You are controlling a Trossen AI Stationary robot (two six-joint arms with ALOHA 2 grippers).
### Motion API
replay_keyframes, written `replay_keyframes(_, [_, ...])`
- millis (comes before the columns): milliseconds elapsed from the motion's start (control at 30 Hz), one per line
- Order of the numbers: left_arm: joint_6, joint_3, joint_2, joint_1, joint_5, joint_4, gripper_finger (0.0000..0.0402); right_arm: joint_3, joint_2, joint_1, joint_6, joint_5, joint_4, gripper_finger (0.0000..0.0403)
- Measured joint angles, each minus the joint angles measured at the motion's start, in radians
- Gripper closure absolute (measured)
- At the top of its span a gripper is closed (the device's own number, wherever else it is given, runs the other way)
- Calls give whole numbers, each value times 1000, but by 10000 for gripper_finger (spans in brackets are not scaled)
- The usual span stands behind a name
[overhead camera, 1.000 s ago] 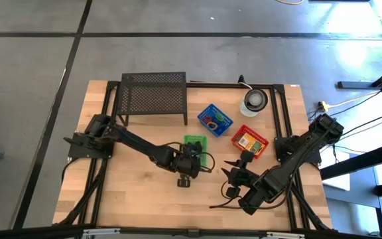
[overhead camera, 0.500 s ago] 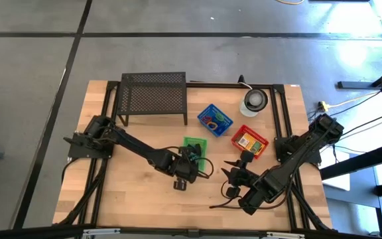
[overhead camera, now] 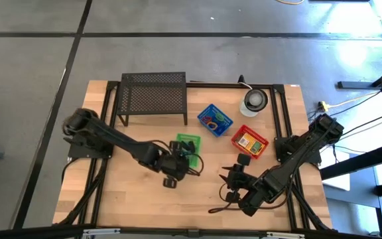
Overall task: Pick & Place Office Desk Supplies
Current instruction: Put the green basket on the shelf
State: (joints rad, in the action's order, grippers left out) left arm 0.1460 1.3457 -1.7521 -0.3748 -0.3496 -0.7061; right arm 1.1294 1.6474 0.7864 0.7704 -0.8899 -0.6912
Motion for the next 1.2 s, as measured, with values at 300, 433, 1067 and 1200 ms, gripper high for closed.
replay_keyframes(300, [-45, 0, 232, 9, -116, -196, 397, 0, 0, 0, -27, -8, 26, 257])
replay_keyframes(433, [-97, 0, 356, 26, -191, -329, 397, 0, 0, -5, -27, -8, 27, 257])
replay_keyframes(1067, [-276, -365, 965, 335, -160, -505, 396, 0, 0, -70, 6, -8, 34, 257])
replay_keyframes(1200, [-355, -461, 1058, 368, -149, -436, 396, 0, 0, -77, 4, -8, 34, 257])
